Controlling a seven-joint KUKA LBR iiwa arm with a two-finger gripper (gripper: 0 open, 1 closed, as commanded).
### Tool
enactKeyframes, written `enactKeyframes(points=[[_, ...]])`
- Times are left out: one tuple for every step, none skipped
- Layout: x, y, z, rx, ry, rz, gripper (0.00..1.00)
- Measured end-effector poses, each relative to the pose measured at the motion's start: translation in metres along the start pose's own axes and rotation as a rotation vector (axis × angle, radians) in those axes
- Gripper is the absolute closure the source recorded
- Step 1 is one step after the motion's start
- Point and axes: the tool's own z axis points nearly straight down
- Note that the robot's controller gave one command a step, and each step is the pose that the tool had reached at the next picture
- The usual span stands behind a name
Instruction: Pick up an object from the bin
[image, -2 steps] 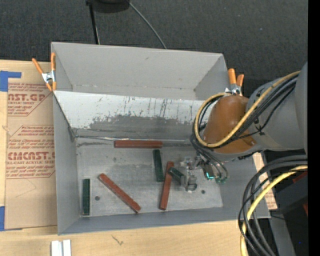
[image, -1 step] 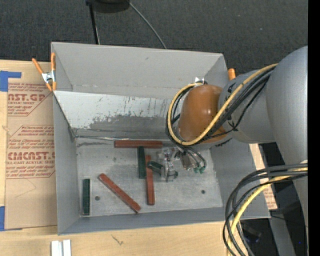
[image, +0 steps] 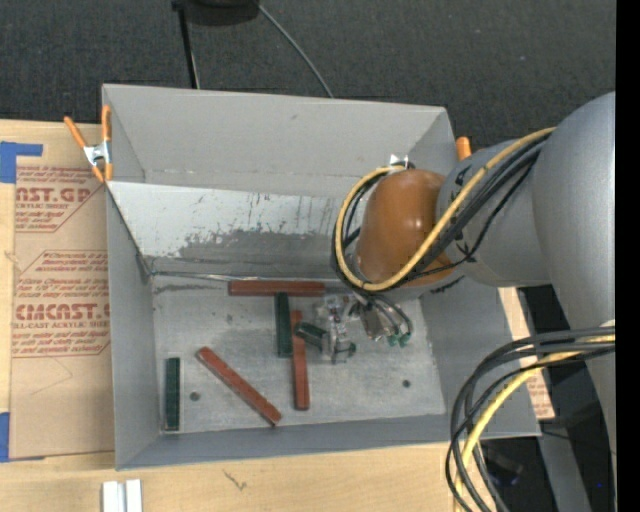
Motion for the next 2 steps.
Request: enactKeyframes(points=[[0.013,0.009,-0.001,0.002,-0.007,-0.155,1.00],[0.014,0.002,-0.029,-0.009,0.009,-0.486,1.00]])
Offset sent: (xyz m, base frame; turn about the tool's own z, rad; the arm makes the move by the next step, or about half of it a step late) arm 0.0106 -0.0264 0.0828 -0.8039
